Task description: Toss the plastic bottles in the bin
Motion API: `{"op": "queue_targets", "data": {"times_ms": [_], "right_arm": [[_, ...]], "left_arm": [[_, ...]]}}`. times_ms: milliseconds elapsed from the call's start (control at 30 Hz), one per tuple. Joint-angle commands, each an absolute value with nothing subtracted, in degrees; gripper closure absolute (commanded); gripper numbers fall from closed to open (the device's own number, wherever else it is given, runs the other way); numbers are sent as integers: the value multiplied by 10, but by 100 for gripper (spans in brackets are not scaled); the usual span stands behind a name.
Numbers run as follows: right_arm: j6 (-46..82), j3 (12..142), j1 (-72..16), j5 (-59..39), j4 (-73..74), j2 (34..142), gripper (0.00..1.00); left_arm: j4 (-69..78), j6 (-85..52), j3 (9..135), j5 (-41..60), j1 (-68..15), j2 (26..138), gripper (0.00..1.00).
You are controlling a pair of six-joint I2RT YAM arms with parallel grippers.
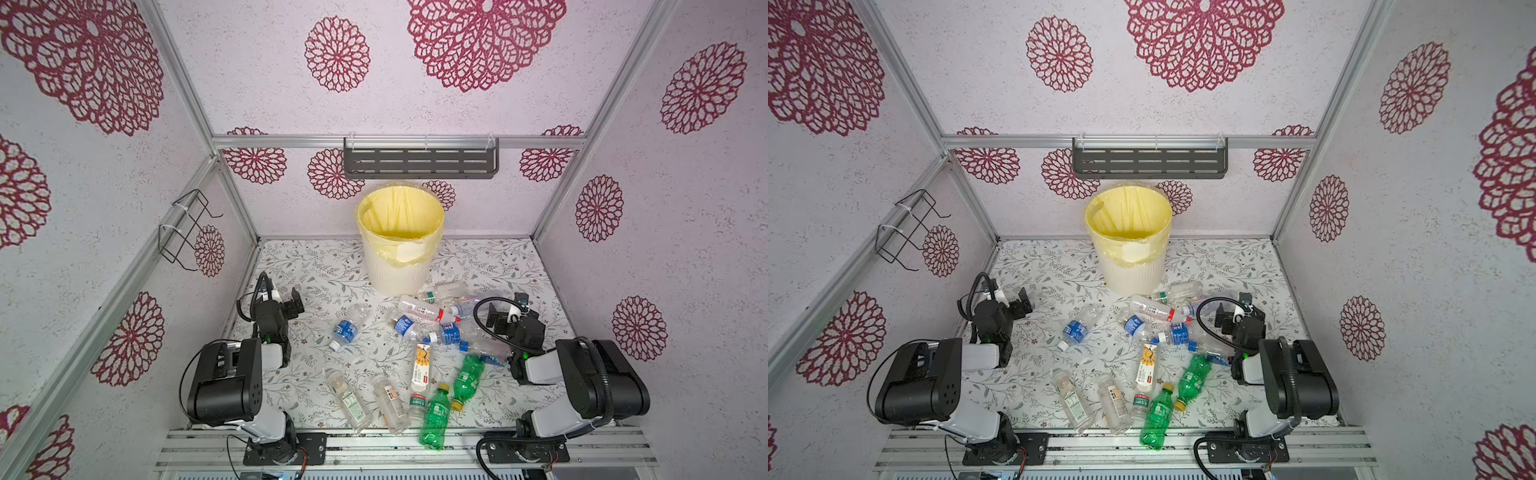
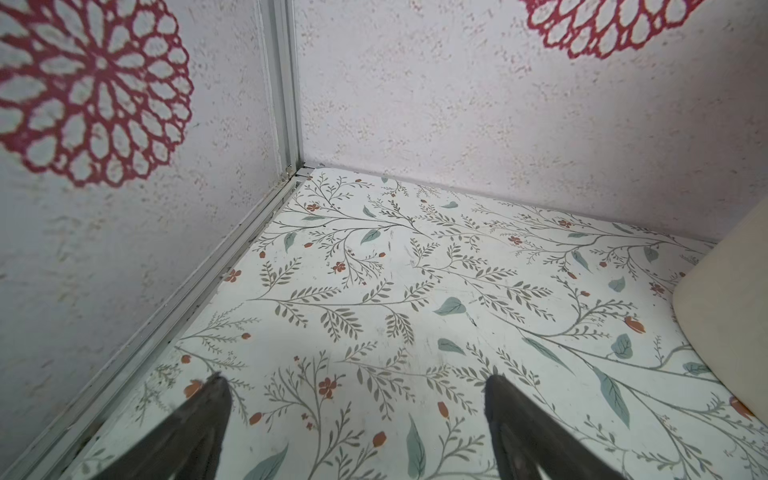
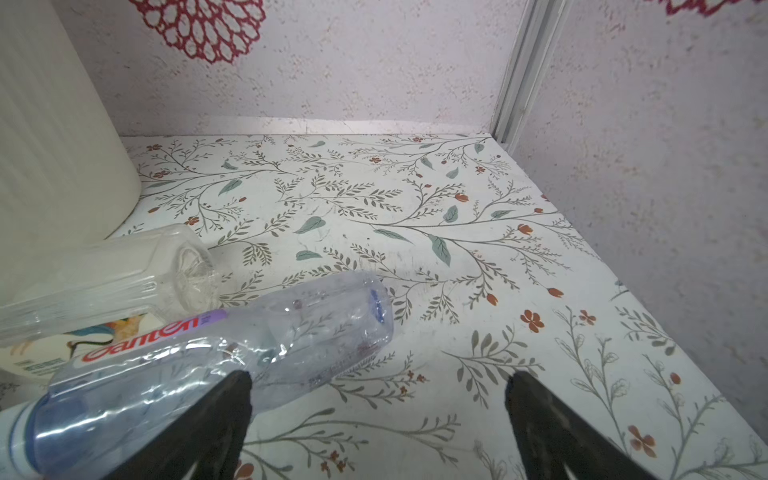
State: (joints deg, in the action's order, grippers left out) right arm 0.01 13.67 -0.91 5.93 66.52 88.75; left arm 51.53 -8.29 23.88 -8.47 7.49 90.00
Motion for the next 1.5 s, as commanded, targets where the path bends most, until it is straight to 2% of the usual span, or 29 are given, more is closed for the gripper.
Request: {"op": "queue_targets", "data": {"times_ms": [0, 167, 500, 633, 1067, 1267, 1467], "right_arm": [[1, 145, -8, 55, 687, 878, 1], [1, 145, -8, 55, 687, 879, 1], [1, 145, -7, 54, 687, 878, 1], [13, 150, -8, 89, 679, 879, 1], [11, 150, -9, 98, 678, 879, 1], [7, 91, -24, 136, 790, 878, 1], [-1, 90, -36, 152, 794, 879, 1]], "left_arm": [[516, -72, 240, -82, 75, 895, 3], [520, -88, 237, -32, 100, 894, 3], [522, -87, 236, -29, 100, 893, 3], [523, -73, 236, 13, 101, 894, 3], [521, -75, 237, 18, 104, 894, 3], [524, -81, 235, -1, 104, 892, 3], [541, -90, 225, -25, 102, 890, 3]]}}
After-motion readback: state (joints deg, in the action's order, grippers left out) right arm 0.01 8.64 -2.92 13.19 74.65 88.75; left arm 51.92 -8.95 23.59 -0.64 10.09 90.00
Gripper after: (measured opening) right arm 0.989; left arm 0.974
